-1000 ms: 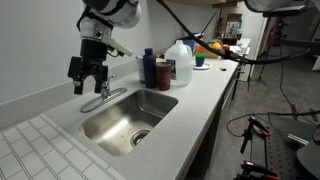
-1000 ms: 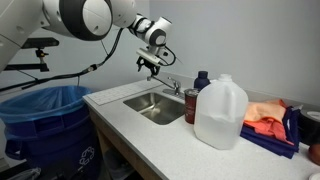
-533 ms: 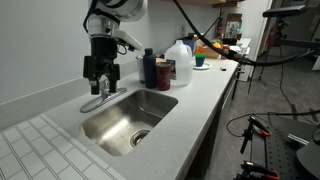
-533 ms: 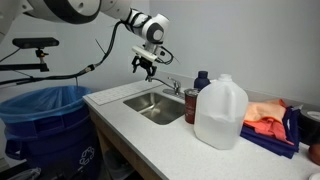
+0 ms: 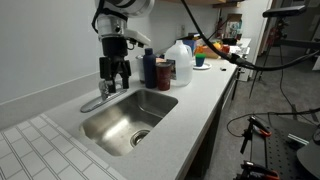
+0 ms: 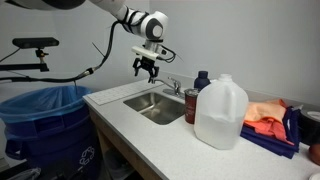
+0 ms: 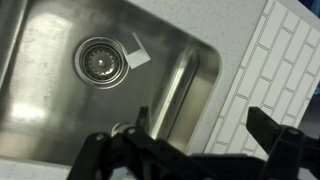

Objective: Move the faucet to the center of the sink

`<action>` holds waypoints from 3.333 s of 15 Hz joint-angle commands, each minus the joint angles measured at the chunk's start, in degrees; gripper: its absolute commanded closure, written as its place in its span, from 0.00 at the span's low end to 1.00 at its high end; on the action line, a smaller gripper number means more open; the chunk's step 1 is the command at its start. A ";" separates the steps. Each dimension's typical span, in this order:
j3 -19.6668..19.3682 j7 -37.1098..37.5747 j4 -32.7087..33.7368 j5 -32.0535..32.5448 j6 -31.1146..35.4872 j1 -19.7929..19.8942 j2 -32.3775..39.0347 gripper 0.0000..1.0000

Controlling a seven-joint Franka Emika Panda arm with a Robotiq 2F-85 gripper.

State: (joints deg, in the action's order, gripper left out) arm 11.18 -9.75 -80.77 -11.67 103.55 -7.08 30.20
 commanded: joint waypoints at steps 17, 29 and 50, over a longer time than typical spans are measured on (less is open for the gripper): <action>-4.40 -1.42 -2.45 3.82 0.60 1.86 -8.18 0.00; -6.56 -0.15 -5.42 9.78 6.24 1.88 -5.04 0.00; -2.36 -1.00 -0.10 7.92 14.09 0.19 2.43 0.00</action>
State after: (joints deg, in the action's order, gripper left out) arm 7.79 -10.01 -84.12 -2.81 118.08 -6.38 30.99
